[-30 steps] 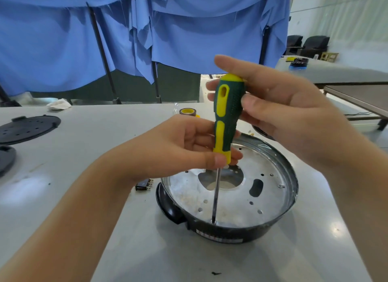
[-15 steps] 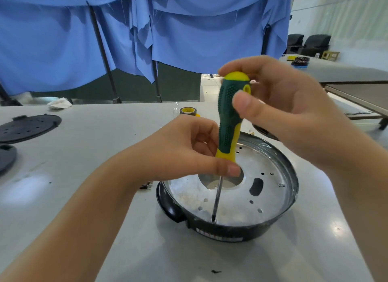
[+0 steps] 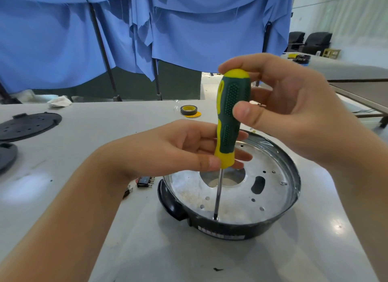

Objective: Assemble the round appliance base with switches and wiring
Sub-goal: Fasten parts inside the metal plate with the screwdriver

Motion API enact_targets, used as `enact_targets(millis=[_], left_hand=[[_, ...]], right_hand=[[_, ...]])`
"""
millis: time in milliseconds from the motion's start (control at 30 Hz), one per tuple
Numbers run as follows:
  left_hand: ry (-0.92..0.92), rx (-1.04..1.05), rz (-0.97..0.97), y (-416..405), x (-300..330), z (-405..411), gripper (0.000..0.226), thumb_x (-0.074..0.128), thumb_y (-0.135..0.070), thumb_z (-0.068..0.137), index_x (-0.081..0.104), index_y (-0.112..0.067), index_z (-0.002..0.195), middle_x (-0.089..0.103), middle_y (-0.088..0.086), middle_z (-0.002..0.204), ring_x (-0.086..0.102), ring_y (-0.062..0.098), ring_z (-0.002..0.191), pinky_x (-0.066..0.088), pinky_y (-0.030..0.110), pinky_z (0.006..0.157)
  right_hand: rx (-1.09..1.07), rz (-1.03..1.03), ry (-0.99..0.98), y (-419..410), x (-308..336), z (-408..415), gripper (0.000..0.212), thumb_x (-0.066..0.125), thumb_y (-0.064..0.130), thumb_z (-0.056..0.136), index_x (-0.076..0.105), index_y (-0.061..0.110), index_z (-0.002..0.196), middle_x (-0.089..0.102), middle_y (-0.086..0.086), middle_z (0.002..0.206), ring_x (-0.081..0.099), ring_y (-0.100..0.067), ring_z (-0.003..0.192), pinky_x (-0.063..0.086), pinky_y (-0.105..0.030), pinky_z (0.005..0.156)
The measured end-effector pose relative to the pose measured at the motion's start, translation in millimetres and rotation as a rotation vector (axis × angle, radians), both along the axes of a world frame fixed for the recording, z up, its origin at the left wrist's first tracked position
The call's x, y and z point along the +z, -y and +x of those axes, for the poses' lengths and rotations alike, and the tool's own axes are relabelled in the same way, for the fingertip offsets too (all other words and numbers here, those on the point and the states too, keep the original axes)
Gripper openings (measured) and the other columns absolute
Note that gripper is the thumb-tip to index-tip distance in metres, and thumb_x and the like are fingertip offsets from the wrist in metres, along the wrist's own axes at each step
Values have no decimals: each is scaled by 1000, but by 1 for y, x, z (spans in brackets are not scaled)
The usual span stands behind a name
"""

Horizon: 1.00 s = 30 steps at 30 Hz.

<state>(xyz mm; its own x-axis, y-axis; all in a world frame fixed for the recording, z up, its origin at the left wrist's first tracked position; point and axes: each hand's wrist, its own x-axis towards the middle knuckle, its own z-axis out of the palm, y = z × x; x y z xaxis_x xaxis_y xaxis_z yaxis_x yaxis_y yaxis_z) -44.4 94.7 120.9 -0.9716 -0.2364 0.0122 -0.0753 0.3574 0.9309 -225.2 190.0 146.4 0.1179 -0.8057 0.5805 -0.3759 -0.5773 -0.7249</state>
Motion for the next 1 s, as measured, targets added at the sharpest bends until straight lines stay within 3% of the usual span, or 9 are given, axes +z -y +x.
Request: enact_targets(millis=[100, 200, 267, 367, 533, 667, 833, 933, 1000], left_hand=[[23, 78, -32, -2, -1, -3, 50, 61, -6, 87, 50, -9, 136, 64, 4, 129, 59, 20, 122, 46, 38, 104], [137, 136, -245, -1, -4, -3, 51, 73, -30, 81, 57, -31, 129, 62, -19, 127, 55, 2, 122, 41, 38, 109], [255, 156, -390, 2, -9, 3, 58, 76, -55, 73, 51, -54, 126, 50, -40, 128, 43, -14, 124, 35, 32, 109], [464, 218, -439, 1, -20, 18, 69, 72, -81, 48, 34, -83, 106, 31, -60, 111, 30, -32, 109, 31, 14, 92], [471, 226, -654, -9, -54, 20, 80, 65, -80, 59, 39, -57, 131, 32, -37, 140, 15, -9, 131, 14, 35, 118], [319, 299, -690, -12, -68, 23, 85, 61, -83, 59, 39, -52, 136, 31, -37, 142, 19, -12, 129, 17, 32, 116], [191, 355, -646, -15, -76, 26, 69, 68, -79, 55, 42, -64, 117, 37, -46, 126, 25, -16, 123, 28, 25, 109], [121, 387, -652, -16, -80, 26, 65, 73, -72, 56, 47, -60, 115, 42, -46, 120, 29, -18, 120, 28, 14, 101], [110, 422, -658, -17, -83, 27, 68, 71, -74, 54, 47, -59, 116, 44, -42, 119, 30, -15, 119, 29, 13, 98]], right_hand=[[-84, -30, -40, -1, 2, -1, 36, 72, 19, 77, 61, 27, 110, 61, 1, 102, 65, -19, 83, 57, -34, 78], [-100, -20, -91, -3, 3, -2, 33, 71, 22, 78, 58, 27, 108, 61, 4, 102, 64, -19, 88, 57, -39, 80], [-127, -20, -145, -6, 4, -3, 32, 68, 22, 80, 55, 26, 109, 63, 4, 103, 64, -19, 95, 56, -37, 83], [-130, 4, -266, -11, 14, -3, 36, 66, 24, 81, 53, 28, 114, 62, 6, 100, 65, -16, 96, 56, -30, 83], [-187, -10, -619, -9, 38, 14, 26, 64, 41, 83, 60, 32, 108, 58, 12, 94, 62, -9, 88, 53, -25, 81], [-407, -87, -954, -9, 50, 24, 40, 50, 64, 77, 56, 25, 87, 52, 7, 75, 50, -9, 66, 40, -25, 59], [-667, -162, -1398, -12, 59, 34, 63, 19, 73, 80, 45, 17, 69, 37, 2, 51, 33, -13, 44, 16, -27, 45], [-627, -31, -1393, -7, 56, 31, 57, 15, 67, 86, 47, 20, 83, 52, -1, 72, 49, -18, 57, 34, -30, 50], [-465, 225, -1182, -3, 58, 28, 35, 28, 44, 98, 48, 24, 119, 54, -1, 111, 56, -23, 91, 47, -38, 76]])
